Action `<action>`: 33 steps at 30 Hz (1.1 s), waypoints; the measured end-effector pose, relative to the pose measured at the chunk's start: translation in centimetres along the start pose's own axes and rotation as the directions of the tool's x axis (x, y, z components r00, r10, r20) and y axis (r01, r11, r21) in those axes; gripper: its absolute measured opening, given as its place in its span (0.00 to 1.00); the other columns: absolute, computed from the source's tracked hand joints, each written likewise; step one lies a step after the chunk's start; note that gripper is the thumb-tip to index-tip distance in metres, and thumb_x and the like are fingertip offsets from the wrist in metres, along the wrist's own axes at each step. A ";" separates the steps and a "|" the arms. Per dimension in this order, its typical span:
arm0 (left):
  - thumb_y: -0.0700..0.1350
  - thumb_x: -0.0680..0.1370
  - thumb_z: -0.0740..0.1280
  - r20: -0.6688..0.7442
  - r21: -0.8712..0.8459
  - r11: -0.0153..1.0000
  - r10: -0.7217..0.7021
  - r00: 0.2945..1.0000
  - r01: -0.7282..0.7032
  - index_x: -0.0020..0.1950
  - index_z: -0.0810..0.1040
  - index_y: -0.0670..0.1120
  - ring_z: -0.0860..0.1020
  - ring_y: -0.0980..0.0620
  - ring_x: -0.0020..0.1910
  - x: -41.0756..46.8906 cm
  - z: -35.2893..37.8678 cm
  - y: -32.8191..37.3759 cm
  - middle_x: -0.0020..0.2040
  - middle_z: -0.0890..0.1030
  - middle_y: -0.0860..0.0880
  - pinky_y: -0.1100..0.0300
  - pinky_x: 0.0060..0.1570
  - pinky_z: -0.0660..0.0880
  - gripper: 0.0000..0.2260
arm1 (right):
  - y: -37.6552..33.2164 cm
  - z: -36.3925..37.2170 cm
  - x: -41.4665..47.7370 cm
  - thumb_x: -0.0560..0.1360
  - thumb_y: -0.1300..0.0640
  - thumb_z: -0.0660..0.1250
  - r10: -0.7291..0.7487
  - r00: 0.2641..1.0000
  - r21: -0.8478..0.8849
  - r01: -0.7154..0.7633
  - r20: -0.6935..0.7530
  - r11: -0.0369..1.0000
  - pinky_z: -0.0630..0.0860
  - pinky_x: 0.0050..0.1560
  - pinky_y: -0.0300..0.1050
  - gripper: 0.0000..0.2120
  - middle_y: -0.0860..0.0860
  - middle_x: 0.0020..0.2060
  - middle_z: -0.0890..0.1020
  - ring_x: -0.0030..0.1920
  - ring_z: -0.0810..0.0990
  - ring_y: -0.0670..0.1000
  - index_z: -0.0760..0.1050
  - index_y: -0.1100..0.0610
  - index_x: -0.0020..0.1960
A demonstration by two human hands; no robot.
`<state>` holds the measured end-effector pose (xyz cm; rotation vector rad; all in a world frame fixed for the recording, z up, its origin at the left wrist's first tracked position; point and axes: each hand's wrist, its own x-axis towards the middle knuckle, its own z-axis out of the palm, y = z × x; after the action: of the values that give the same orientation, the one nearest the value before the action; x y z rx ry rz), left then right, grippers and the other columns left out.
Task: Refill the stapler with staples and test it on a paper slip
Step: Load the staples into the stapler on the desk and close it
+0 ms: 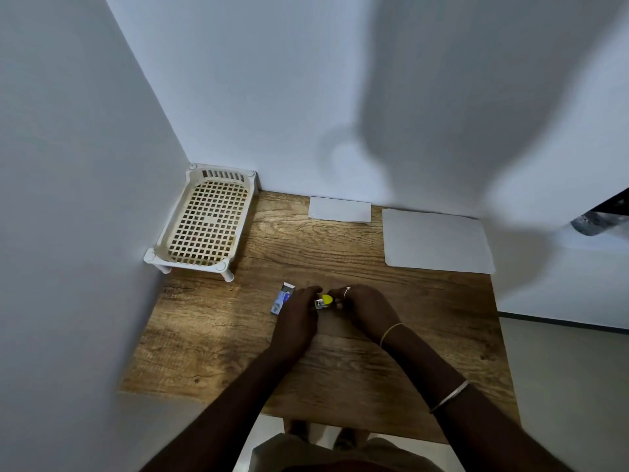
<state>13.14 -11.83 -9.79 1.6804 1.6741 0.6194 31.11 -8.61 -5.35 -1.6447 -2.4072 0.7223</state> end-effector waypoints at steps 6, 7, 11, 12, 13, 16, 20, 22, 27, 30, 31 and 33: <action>0.58 0.70 0.77 0.135 -0.064 0.998 -0.014 0.991 0.023 0.74 0.71 0.56 0.71 0.66 0.62 -0.3 -0.2 -0.1 0.65 0.75 0.61 0.78 0.53 0.63 0.34 | -0.2 0.3 -0.7 0.76 0.58 0.68 0.024 0.999 -0.075 -0.026 -0.021 0.997 0.79 0.52 0.49 0.16 0.51 0.52 0.86 0.53 0.82 0.53 0.81 0.46 0.63; 0.63 0.69 0.75 0.127 -0.078 0.997 -0.019 0.992 0.029 0.73 0.71 0.56 0.71 0.66 0.62 -0.3 -0.3 -0.1 0.63 0.75 0.63 0.77 0.54 0.63 0.35 | -0.1 0.4 -1.0 0.76 0.58 0.69 0.024 0.999 -0.083 -0.027 -0.032 0.996 0.79 0.52 0.49 0.16 0.51 0.51 0.86 0.52 0.81 0.53 0.81 0.47 0.62; 0.57 0.74 0.75 0.113 -0.040 0.999 0.032 0.993 -0.027 0.75 0.71 0.53 0.71 0.65 0.63 -0.4 -0.4 0.1 0.64 0.73 0.63 0.78 0.56 0.62 0.31 | 0.3 1.0 -2.1 0.73 0.57 0.71 0.020 0.998 -0.124 -0.028 -0.065 0.992 0.72 0.43 0.46 0.09 0.49 0.43 0.84 0.46 0.81 0.52 0.81 0.46 0.51; 0.52 0.75 0.75 0.126 -0.015 0.998 0.056 0.991 -0.054 0.75 0.71 0.51 0.71 0.64 0.64 -0.4 -0.4 0.2 0.65 0.74 0.60 0.77 0.58 0.62 0.30 | 0.4 1.1 -2.3 0.72 0.56 0.71 0.019 0.997 -0.134 -0.029 -0.072 0.991 0.70 0.41 0.46 0.06 0.49 0.40 0.83 0.44 0.81 0.53 0.80 0.47 0.47; 0.48 0.75 0.75 0.139 0.011 0.997 0.080 0.987 -0.083 0.75 0.71 0.49 0.72 0.60 0.65 -0.4 -0.4 0.3 0.67 0.76 0.57 0.75 0.60 0.62 0.30 | 0.6 1.3 -2.5 0.72 0.56 0.71 0.016 0.996 -0.146 -0.028 -0.084 0.989 0.69 0.40 0.46 0.04 0.48 0.39 0.83 0.42 0.81 0.53 0.79 0.47 0.45; 0.41 0.74 0.75 0.159 0.053 0.988 0.136 0.978 -0.146 0.74 0.73 0.46 0.75 0.51 0.66 -0.4 -0.1 0.8 0.67 0.78 0.48 0.73 0.61 0.61 0.29 | 1.0 1.7 -2.7 0.71 0.56 0.72 0.015 0.992 -0.162 -0.036 -0.129 0.986 0.70 0.38 0.46 0.06 0.48 0.37 0.82 0.40 0.81 0.53 0.77 0.48 0.43; 0.40 0.73 0.75 0.151 0.059 0.983 0.162 0.975 -0.173 0.74 0.72 0.46 0.74 0.51 0.66 0.0 0.2 1.5 0.68 0.77 0.48 0.69 0.63 0.63 0.30 | 1.5 1.9 -2.8 0.71 0.57 0.71 0.068 0.982 -0.093 -0.085 -0.174 0.992 0.72 0.39 0.48 0.09 0.50 0.39 0.83 0.41 0.81 0.55 0.77 0.49 0.50; 0.38 0.72 0.75 0.157 0.057 0.980 0.182 0.971 -0.193 0.74 0.72 0.46 0.74 0.50 0.67 0.3 0.2 1.9 0.68 0.77 0.47 0.66 0.65 0.65 0.30 | 1.7 2.0 -2.9 0.72 0.57 0.71 0.099 0.978 -0.029 -0.106 -0.183 0.994 0.74 0.41 0.48 0.12 0.51 0.43 0.84 0.43 0.81 0.55 0.78 0.50 0.55; 0.35 0.71 0.76 0.197 0.046 0.965 0.244 0.950 -0.258 0.72 0.74 0.42 0.73 0.46 0.67 0.8 0.0 2.2 0.68 0.76 0.44 0.58 0.68 0.68 0.30 | 2.2 2.2 -3.2 0.73 0.58 0.72 0.200 0.965 0.092 -0.187 -0.171 0.978 0.77 0.53 0.49 0.19 0.54 0.53 0.84 0.53 0.81 0.56 0.78 0.51 0.64; 0.37 0.71 0.76 0.205 0.065 0.959 0.257 0.945 -0.275 0.73 0.73 0.42 0.71 0.46 0.69 0.7 -0.2 2.1 0.70 0.74 0.44 0.59 0.69 0.65 0.30 | 2.4 2.3 -3.0 0.73 0.57 0.73 0.201 0.968 0.086 -0.190 -0.148 0.978 0.76 0.56 0.49 0.22 0.53 0.55 0.83 0.55 0.80 0.55 0.77 0.51 0.66; 0.38 0.71 0.76 0.205 0.070 0.958 0.260 0.944 -0.279 0.73 0.73 0.43 0.71 0.46 0.70 0.7 -0.2 2.1 0.71 0.74 0.44 0.59 0.69 0.65 0.30 | 2.5 2.3 -3.0 0.72 0.57 0.73 0.194 0.970 0.080 -0.184 -0.146 0.980 0.76 0.56 0.48 0.22 0.53 0.56 0.83 0.56 0.80 0.55 0.77 0.51 0.66; 0.39 0.71 0.77 0.210 0.075 0.956 0.262 0.942 -0.283 0.73 0.73 0.43 0.71 0.46 0.70 0.5 -0.4 2.1 0.71 0.74 0.45 0.59 0.70 0.65 0.32 | 2.6 2.3 -2.9 0.73 0.57 0.73 0.180 0.973 0.071 -0.171 -0.146 0.983 0.75 0.57 0.48 0.23 0.53 0.57 0.83 0.57 0.80 0.54 0.77 0.51 0.67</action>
<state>14.29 -11.15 -8.07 2.0006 1.3647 0.4792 33.56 -11.22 -8.15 -1.8340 -2.1380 0.6594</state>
